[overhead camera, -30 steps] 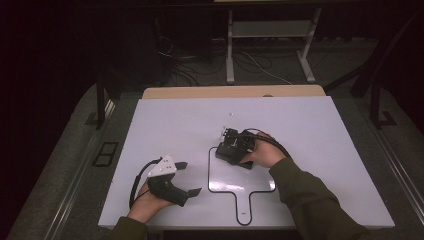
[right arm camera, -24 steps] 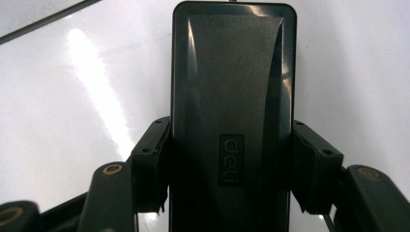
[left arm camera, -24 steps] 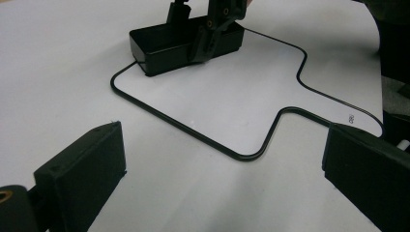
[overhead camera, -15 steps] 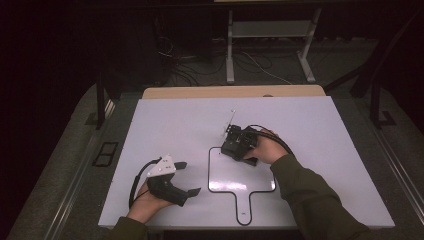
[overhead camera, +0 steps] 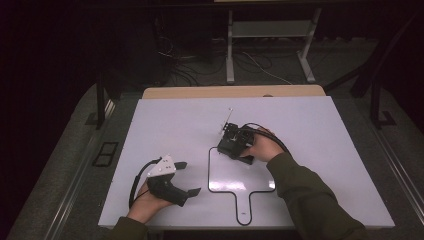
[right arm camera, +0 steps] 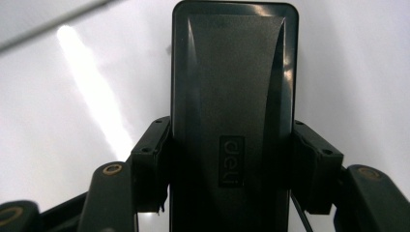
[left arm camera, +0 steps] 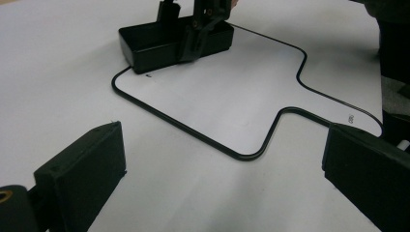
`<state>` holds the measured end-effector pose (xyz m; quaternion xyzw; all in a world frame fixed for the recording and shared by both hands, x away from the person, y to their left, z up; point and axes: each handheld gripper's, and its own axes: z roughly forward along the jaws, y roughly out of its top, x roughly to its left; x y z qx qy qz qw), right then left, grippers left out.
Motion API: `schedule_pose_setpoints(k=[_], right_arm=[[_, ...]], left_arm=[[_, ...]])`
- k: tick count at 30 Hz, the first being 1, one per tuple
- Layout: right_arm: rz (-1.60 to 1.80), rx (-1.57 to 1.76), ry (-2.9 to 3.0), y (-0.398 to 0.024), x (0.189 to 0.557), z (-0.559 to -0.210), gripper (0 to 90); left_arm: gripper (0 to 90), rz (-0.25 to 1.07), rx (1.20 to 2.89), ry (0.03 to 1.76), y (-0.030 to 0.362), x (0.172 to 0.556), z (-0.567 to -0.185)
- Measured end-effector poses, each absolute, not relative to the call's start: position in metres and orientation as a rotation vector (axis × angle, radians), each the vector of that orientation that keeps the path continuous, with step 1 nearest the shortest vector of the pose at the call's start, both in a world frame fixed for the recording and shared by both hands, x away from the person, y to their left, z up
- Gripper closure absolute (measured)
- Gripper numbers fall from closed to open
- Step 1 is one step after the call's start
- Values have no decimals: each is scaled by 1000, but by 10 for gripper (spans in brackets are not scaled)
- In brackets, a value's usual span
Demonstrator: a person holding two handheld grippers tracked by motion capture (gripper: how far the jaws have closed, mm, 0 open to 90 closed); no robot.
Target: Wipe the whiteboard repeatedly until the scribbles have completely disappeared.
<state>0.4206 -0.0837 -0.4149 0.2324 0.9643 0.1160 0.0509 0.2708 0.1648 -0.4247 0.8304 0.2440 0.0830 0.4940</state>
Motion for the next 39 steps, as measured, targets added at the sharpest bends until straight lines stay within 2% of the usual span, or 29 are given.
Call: schedule_pose_setpoints(k=[16,26,34,39], right_arm=[[603,638,2927,-50,424,-422,389],[608,765,2867,-70,443,-423,389],[625,615,2900,-51,420,-423,390],[605,724,2842,-68,438,-423,390]], left_arm=[[7,205,2020,582,165,271,-424],[7,210,2019,583,167,270,-424],[7,210,2018,585,167,270,-424],[8,216,2017,583,169,269,-423]])
